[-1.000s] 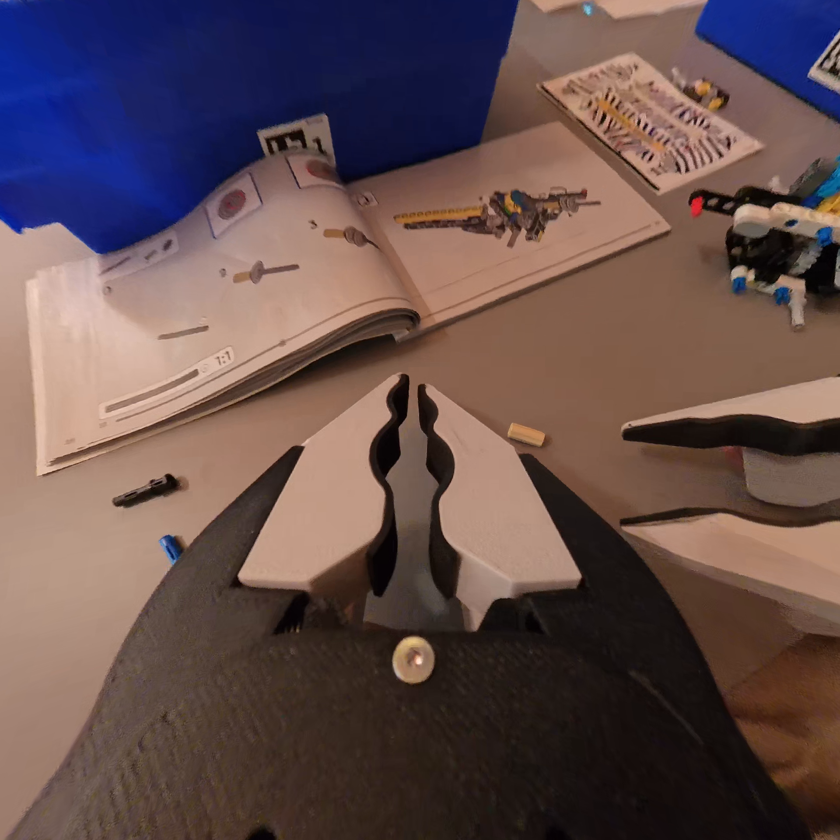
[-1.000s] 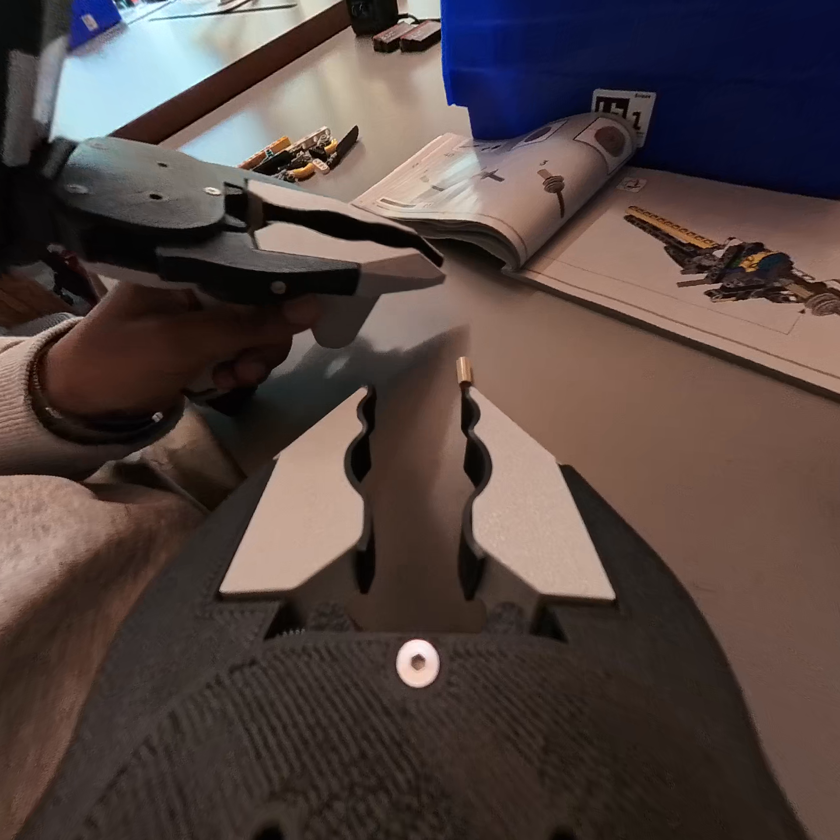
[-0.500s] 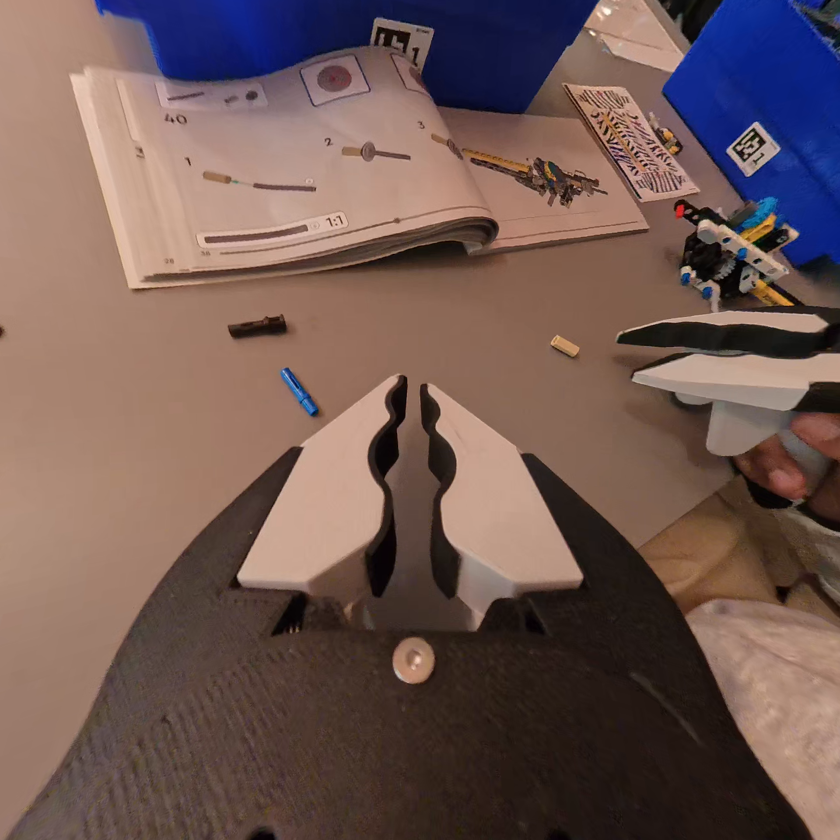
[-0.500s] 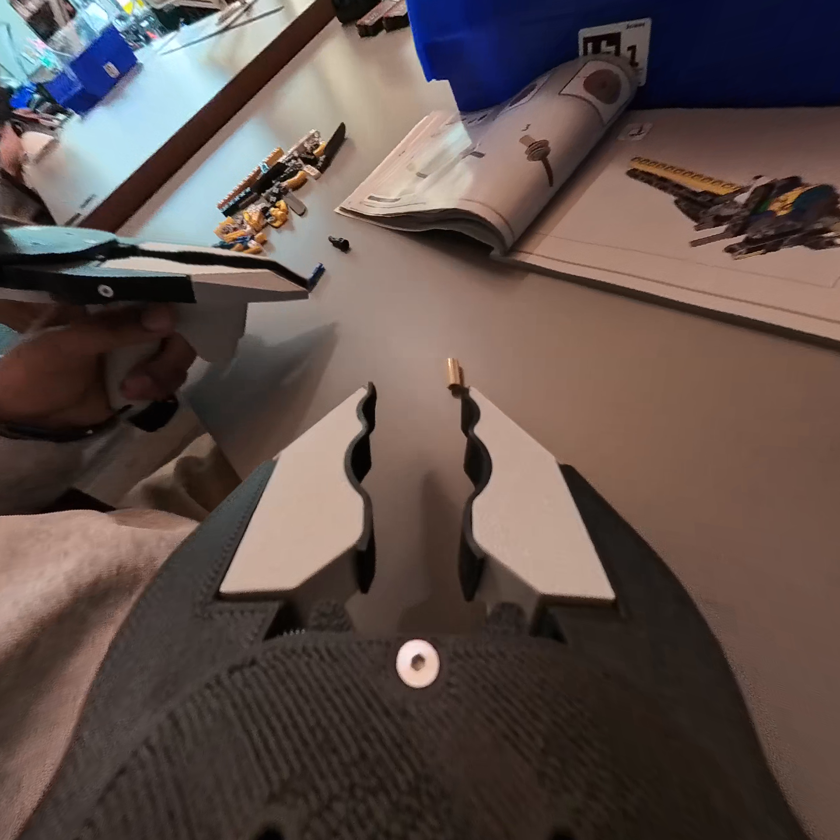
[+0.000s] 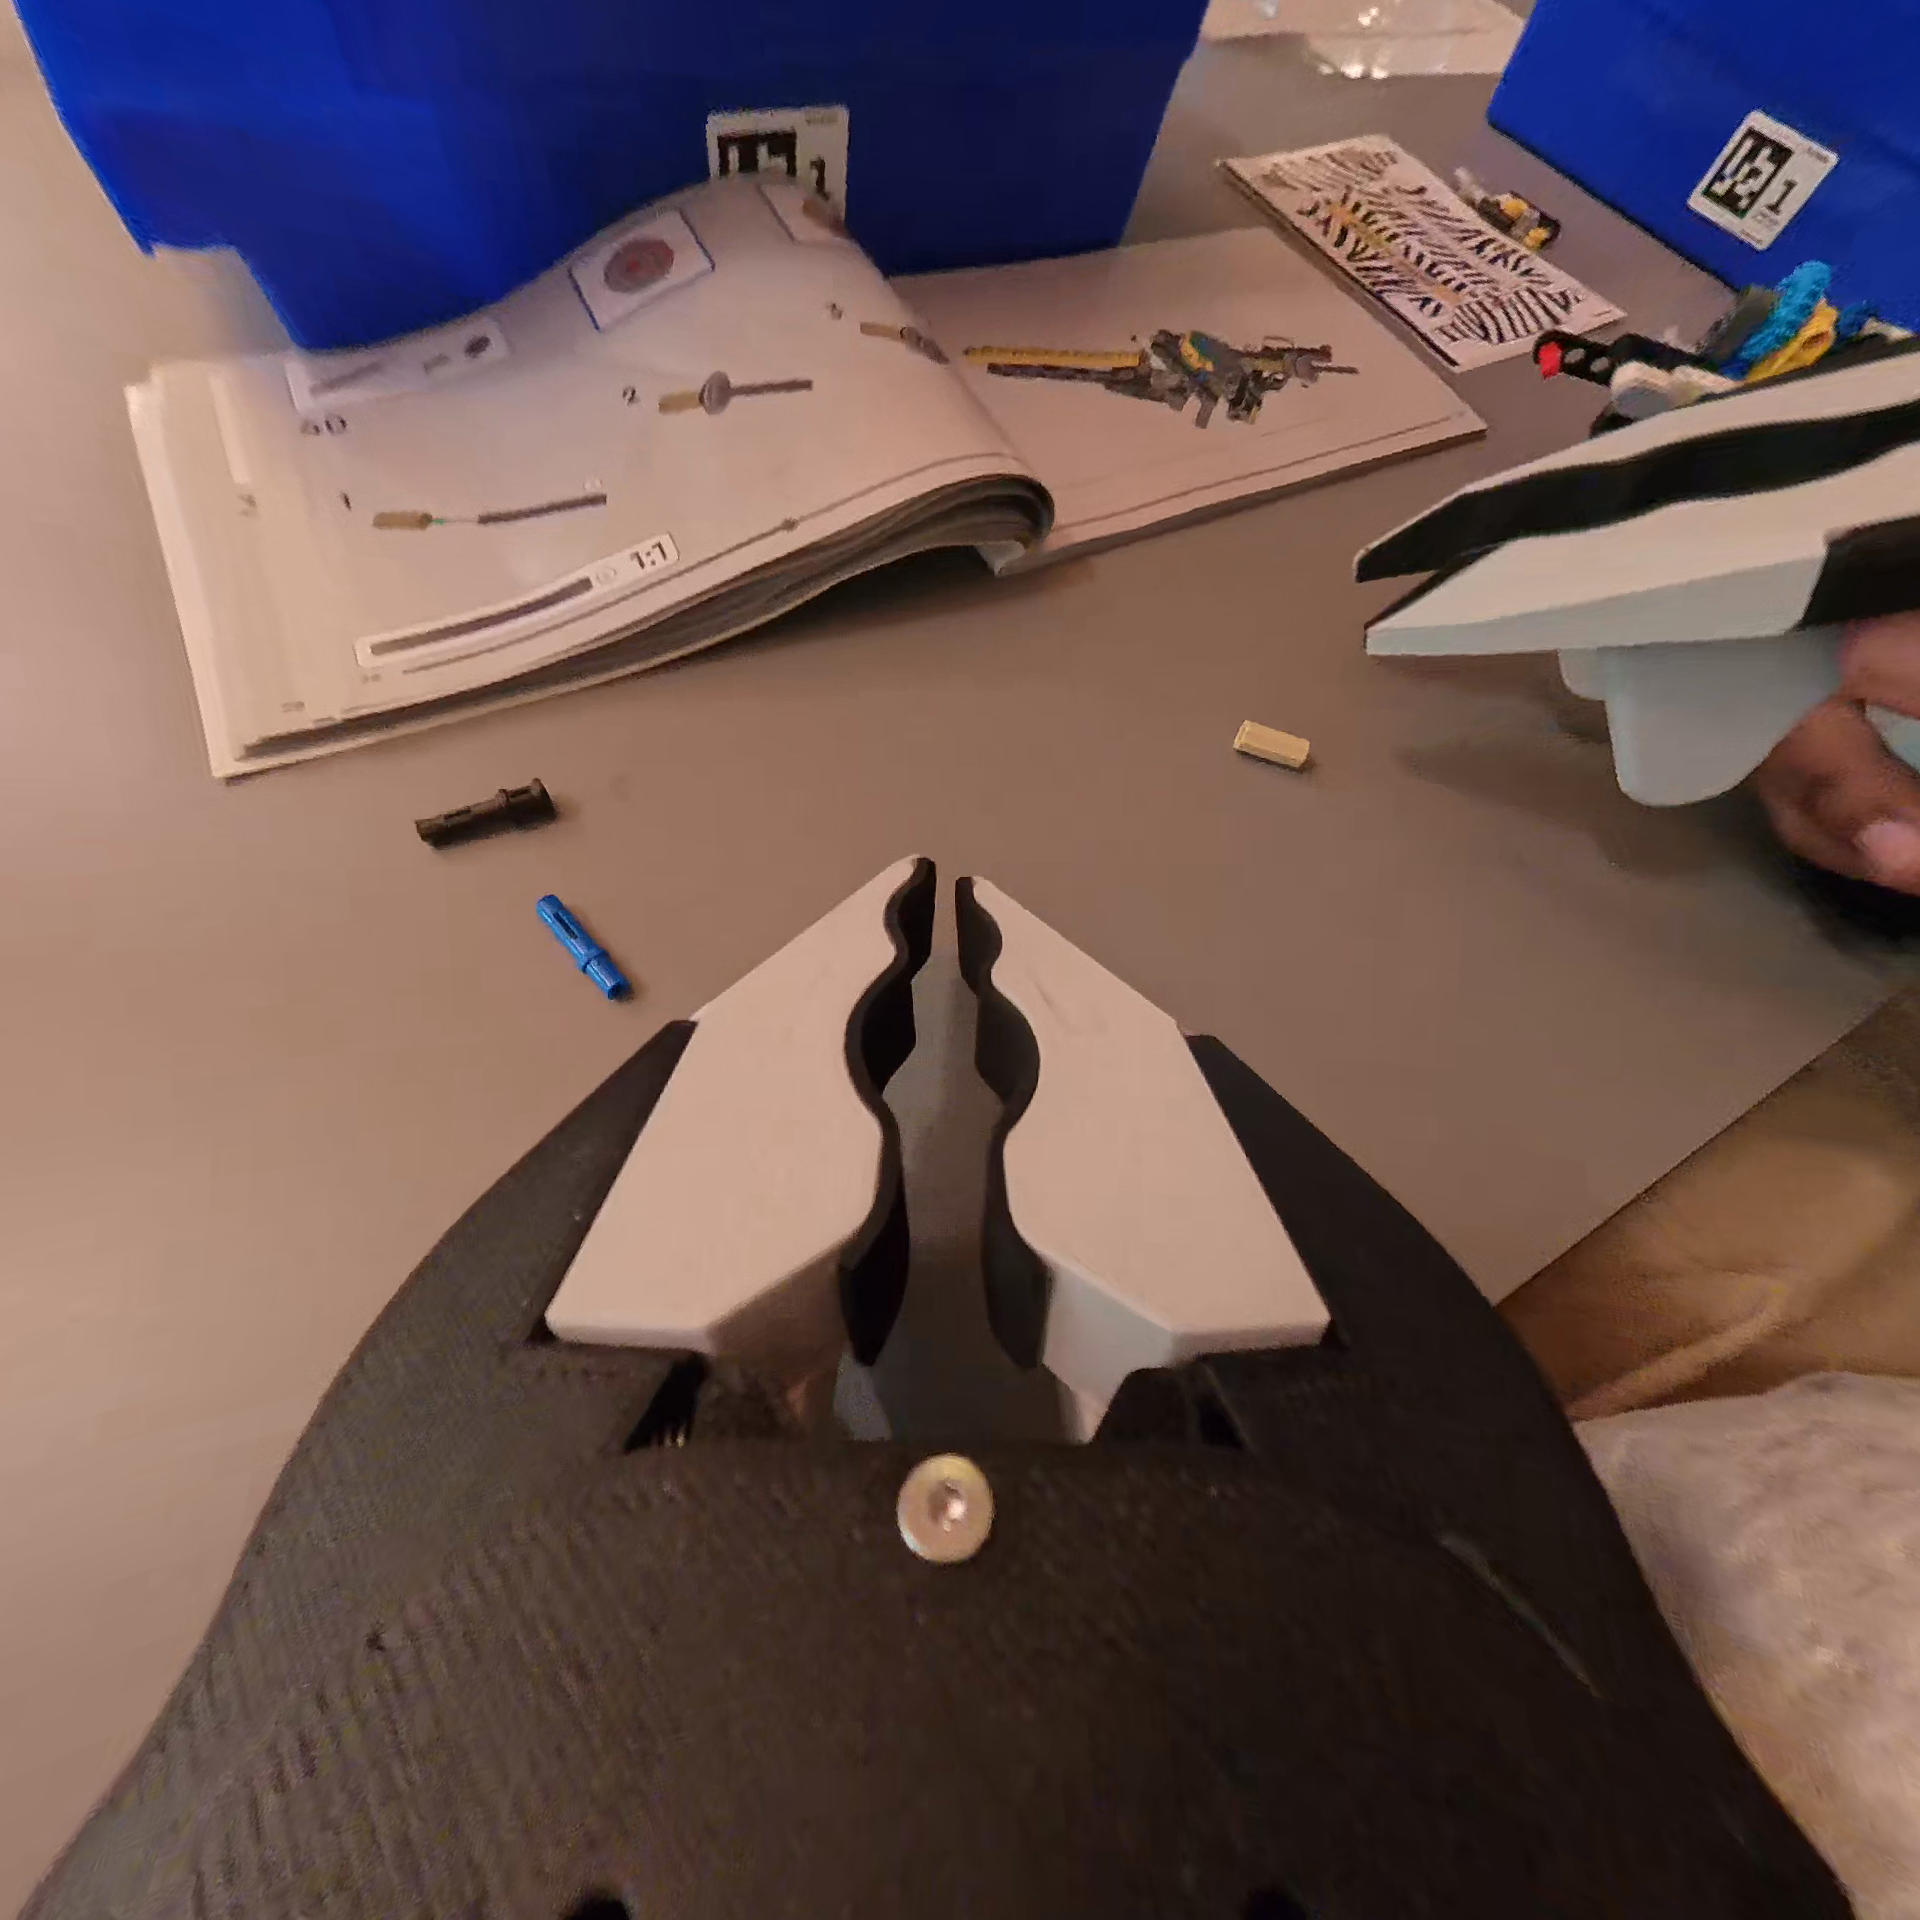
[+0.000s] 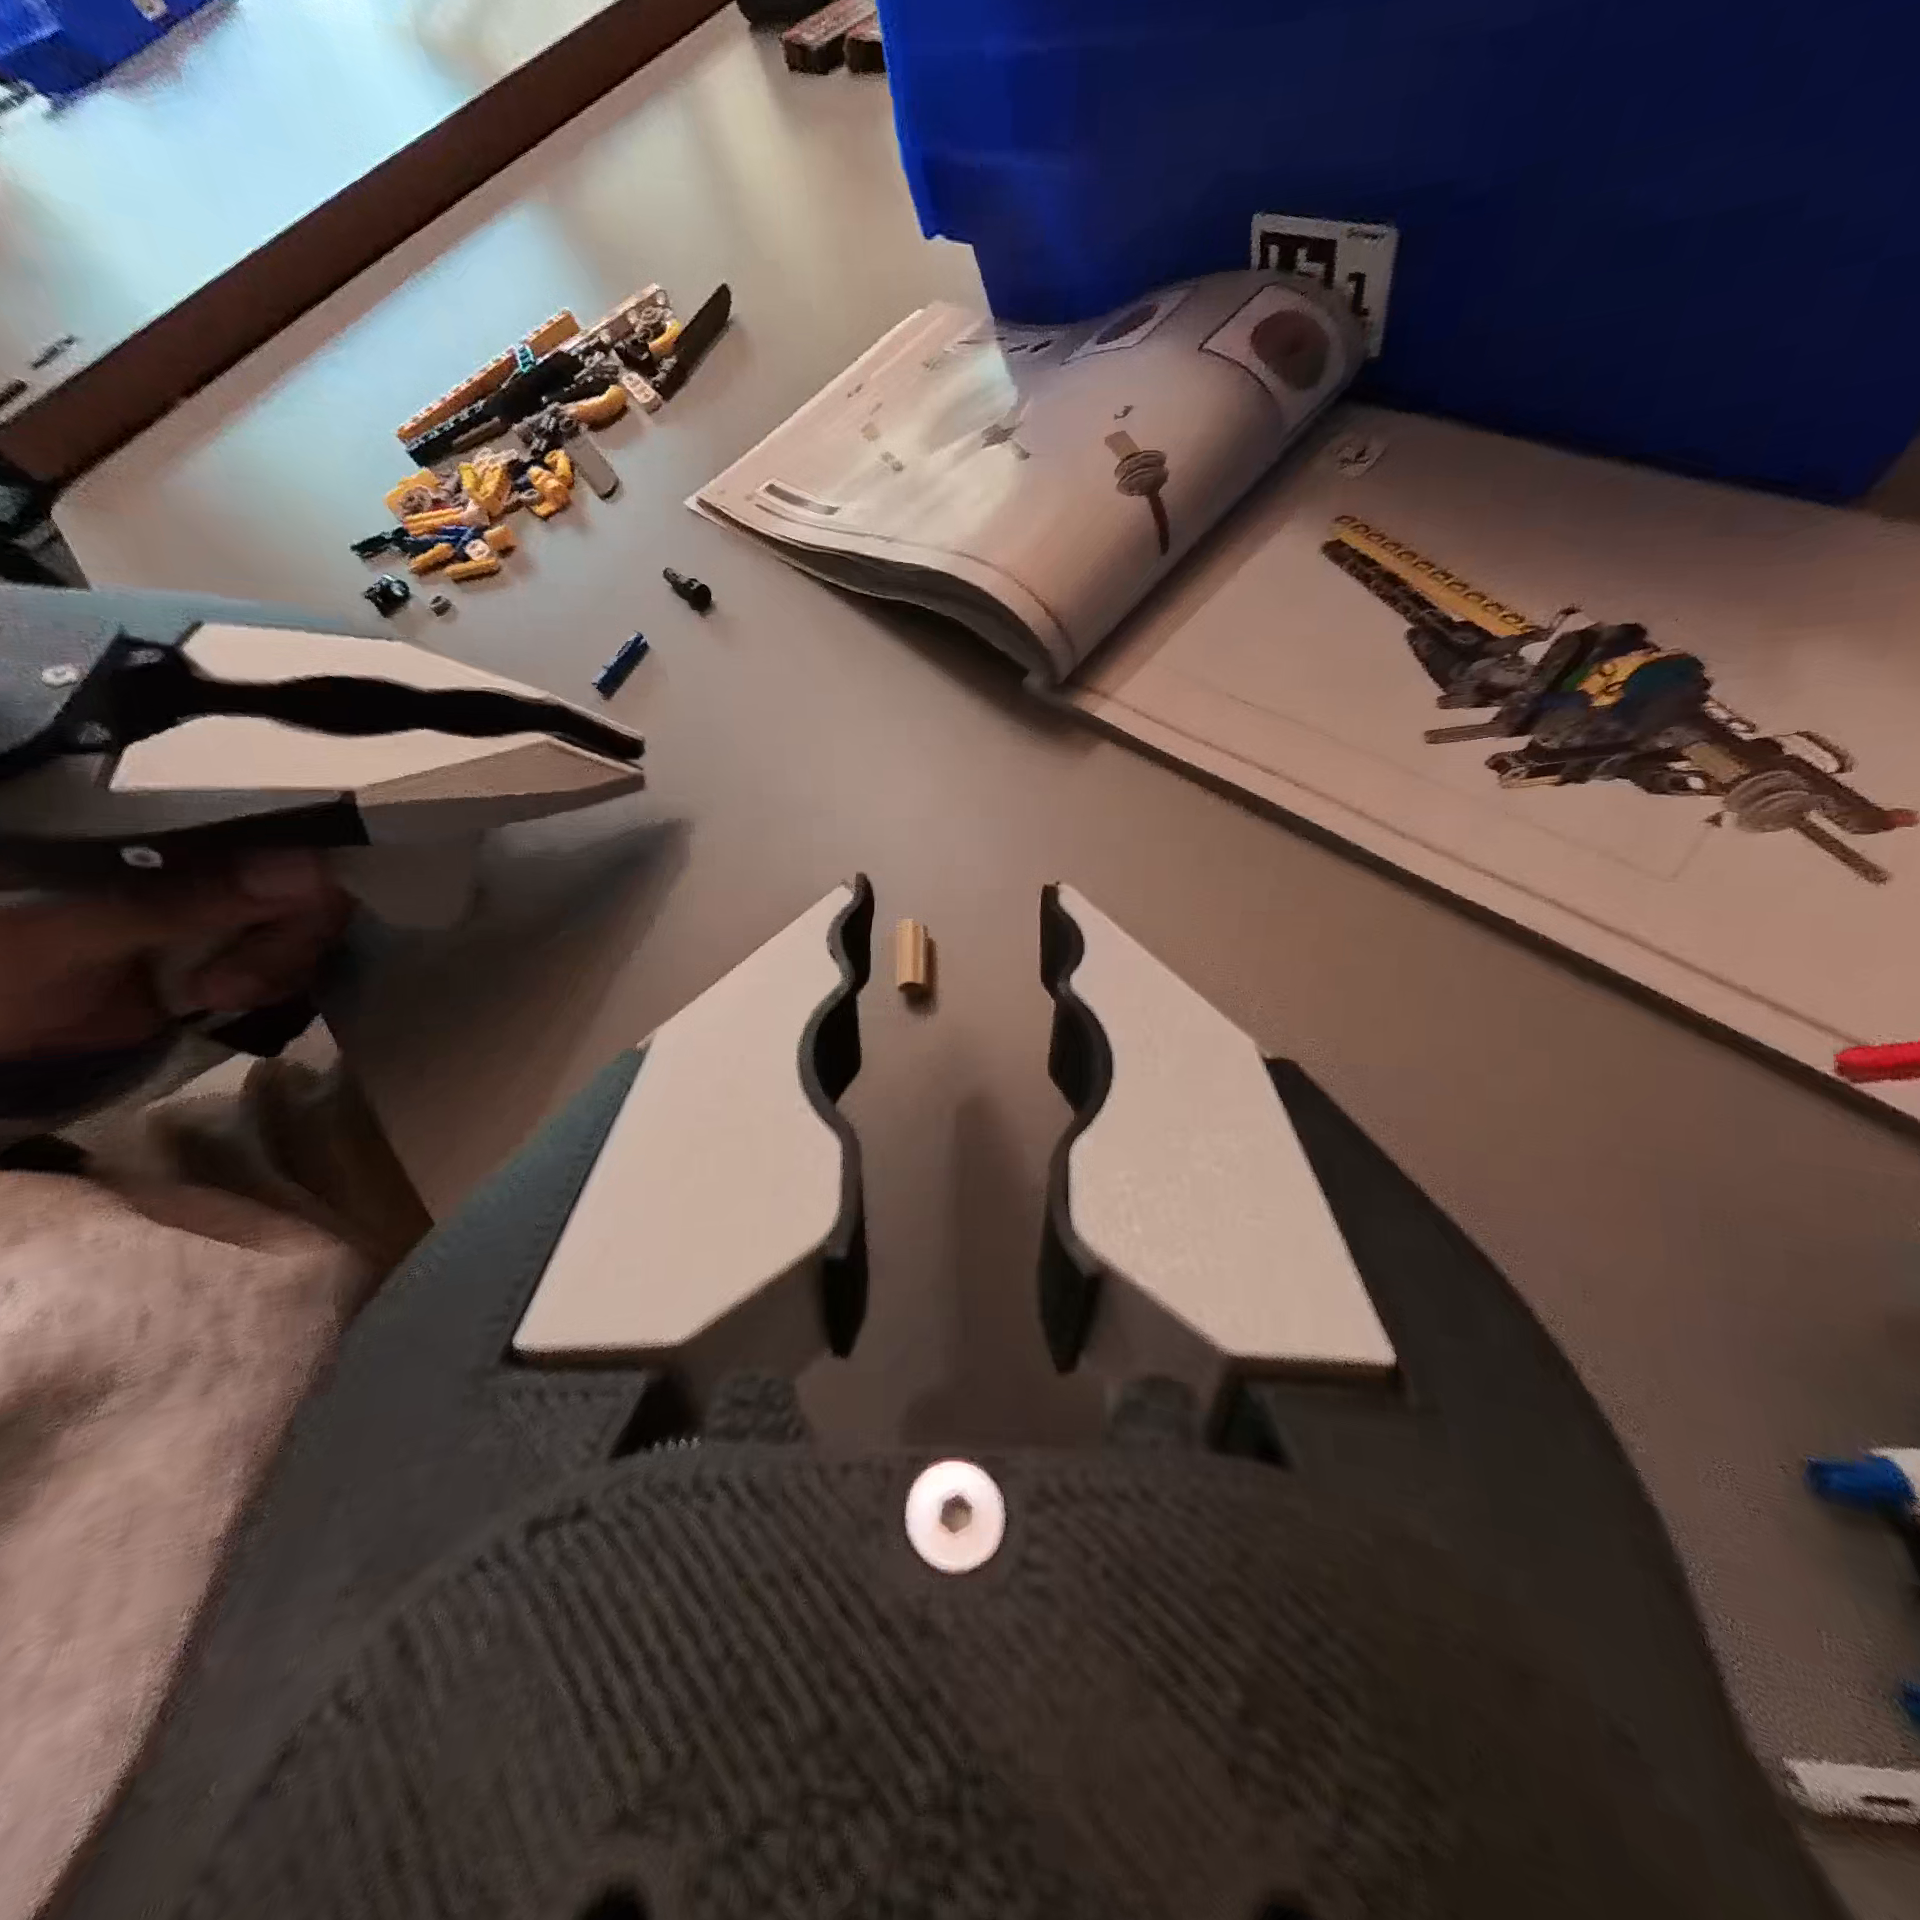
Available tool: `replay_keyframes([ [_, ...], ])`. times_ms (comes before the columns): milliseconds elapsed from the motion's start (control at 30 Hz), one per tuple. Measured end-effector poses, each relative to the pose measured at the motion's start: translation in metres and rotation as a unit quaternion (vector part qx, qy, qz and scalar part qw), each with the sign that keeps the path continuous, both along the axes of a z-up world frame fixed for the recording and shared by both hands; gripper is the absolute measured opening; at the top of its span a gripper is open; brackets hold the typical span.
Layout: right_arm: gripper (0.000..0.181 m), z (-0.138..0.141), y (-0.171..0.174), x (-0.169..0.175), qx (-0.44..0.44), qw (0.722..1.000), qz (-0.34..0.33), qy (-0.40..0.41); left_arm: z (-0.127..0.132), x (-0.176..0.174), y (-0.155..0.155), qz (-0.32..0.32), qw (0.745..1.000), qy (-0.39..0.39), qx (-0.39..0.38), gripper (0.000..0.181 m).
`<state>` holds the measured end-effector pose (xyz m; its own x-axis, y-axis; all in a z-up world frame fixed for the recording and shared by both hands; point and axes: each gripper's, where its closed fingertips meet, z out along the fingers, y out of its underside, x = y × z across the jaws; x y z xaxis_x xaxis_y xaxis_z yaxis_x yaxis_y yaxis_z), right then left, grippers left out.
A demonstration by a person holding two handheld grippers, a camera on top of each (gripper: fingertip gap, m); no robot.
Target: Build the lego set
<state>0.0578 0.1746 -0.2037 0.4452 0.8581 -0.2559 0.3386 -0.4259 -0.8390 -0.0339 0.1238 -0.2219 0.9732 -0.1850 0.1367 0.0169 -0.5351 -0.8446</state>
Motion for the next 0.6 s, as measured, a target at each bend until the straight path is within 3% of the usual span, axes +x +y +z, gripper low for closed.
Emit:
replay_keyframes([
  [167,0.038,-0.006,-0.001,-0.001,-0.030,1.000,0.009,-0.003,0.003,0.008,-0.002,-0.015,0.998,0.044,0.029,0.000],
  [400,0.038,-0.021,-0.006,-0.006,-0.002,0.997,0.021,-0.070,0.002,0.007,0.000,-0.013,1.000,-0.008,0.011,0.000],
  [600,0.035,-0.030,-0.009,-0.008,0.025,0.993,0.028,-0.114,0.006,0.008,-0.001,-0.018,1.000,-0.002,0.025,0.000],
])
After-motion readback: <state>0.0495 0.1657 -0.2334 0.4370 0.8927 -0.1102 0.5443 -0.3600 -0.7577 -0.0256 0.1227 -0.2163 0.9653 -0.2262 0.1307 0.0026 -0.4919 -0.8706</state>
